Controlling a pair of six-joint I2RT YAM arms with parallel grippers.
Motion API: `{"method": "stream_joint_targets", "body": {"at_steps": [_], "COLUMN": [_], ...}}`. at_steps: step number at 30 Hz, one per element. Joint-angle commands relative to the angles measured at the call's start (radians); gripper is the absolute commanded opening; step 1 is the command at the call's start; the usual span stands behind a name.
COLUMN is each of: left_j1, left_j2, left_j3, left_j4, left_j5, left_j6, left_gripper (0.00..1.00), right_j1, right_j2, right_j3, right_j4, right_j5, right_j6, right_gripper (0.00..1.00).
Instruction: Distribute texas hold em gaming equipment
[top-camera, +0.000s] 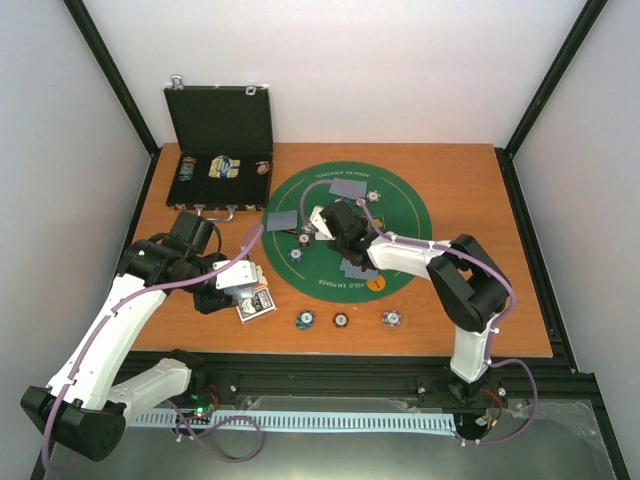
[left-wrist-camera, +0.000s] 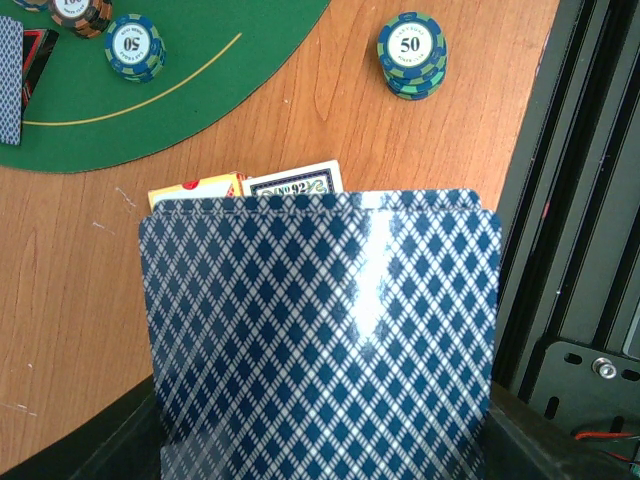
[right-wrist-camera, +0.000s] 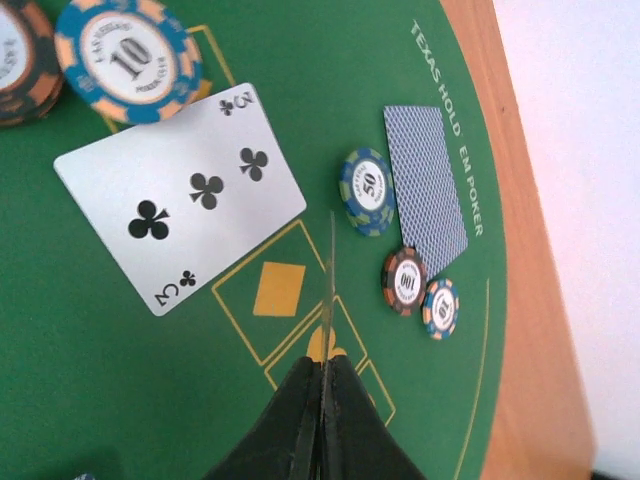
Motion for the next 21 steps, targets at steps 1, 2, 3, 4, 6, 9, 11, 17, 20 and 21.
{"method": "stream_joint_targets", "body": {"at_steps": [1, 2, 3, 4, 6, 9, 11, 17, 20, 21], "left_j1": [0.001, 0.001, 0.001, 0.001, 0.001, 0.001, 0.001, 0.001, 0.001, 0.000], "left_j2": [-0.009, -0.010, -0.011, -0.010, -0.009, -0.009, -0.009, -0.015, -0.006, -0.003], "left_j3": [0.023, 0.022, 0.021, 0.021, 0.021, 0.023, 0.026, 0.034, 0.045, 0.051], "left_j4": [-0.006, -0.005, -0.004, -0.004, -0.003, -0.004, -0.007, -0.013, -0.010, -0.012], "left_j5": [0.007, 0.007, 0.007, 0.007, 0.008, 0.005, 0.003, 0.000, 0.010, 0.015], "left_j6": [0.004, 0.004, 0.005, 0.005, 0.005, 0.006, 0.006, 0.008, 0.004, 0.002], "left_gripper": [0.16, 0.16, 0.16, 0.16, 0.16, 0.16, 0.16, 0.16, 0.16, 0.16], "right_j1": [0.030, 0.034, 0.036, 0.035, 0.034, 0.033, 0.030, 0.017, 0.013, 0.012], "right_j2": [0.020, 0.020, 0.023, 0.028, 0.035, 0.046, 0.060, 0.045, 0.021, 0.016], "right_j3": [-0.094, -0.118, -0.131, -0.131, -0.128, -0.120, -0.116, -0.081, -0.078, -0.076], "right_j4": [0.307, 0.349, 0.370, 0.371, 0.364, 0.336, 0.321, 0.185, 0.137, 0.118], "right_j5": [0.045, 0.040, 0.038, 0.035, 0.026, 0.004, -0.006, -0.108, -0.129, -0.138], "right_j6": [-0.321, -0.361, -0.384, -0.388, -0.392, -0.391, -0.389, -0.306, -0.281, -0.276], "right_gripper": [0.03, 0.03, 0.03, 0.03, 0.03, 0.04, 0.04, 0.14, 0.21, 0.24]}}
